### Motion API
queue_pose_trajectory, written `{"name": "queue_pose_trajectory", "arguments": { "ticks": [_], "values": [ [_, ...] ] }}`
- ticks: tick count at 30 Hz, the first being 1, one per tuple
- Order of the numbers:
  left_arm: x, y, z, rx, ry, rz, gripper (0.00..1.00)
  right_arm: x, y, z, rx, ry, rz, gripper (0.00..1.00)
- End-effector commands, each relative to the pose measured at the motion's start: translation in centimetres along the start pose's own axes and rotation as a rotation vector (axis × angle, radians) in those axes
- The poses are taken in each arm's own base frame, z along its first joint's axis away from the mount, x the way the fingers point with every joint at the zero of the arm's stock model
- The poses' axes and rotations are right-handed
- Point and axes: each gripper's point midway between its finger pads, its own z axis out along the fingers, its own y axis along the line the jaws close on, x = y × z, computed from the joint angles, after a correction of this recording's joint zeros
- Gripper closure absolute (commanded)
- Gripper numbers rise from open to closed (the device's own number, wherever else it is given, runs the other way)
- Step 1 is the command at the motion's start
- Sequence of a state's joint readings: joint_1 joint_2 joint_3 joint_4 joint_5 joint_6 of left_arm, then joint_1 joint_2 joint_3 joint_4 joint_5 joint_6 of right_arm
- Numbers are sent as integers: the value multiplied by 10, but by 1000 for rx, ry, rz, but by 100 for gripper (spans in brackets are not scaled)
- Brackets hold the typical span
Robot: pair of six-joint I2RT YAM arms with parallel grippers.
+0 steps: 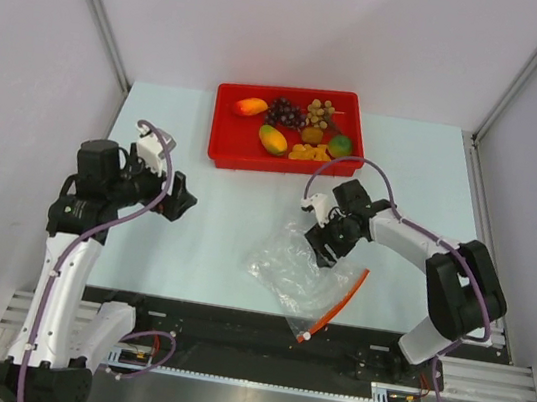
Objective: Place the food in the zip-top bag and seal the zipper
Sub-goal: Pick up the zipper food storage bag at the center of the board.
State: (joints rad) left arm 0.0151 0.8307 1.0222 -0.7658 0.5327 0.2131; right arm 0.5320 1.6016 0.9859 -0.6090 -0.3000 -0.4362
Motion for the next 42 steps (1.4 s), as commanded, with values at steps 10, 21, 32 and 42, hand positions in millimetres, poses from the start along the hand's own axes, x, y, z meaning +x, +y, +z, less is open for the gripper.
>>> {"name": "queue_pose_trajectory", "arguments": {
  "ticks": [10,21,32,42],
  "values": [
    [-26,-61,16,233,-91,319,0,-55,-2,-61,-161,-284,232,100],
    [-30,-170,39,408,-130,746,13,-64,3,-112,-388,-415,609,100],
    [15,-300,43,497,-172,1180,25,-61,6,-116,-431,-436,747,100],
    [25,-314,89,302,-86,1297,43,-54,11,-115,-409,-442,761,100]
  ]
}}
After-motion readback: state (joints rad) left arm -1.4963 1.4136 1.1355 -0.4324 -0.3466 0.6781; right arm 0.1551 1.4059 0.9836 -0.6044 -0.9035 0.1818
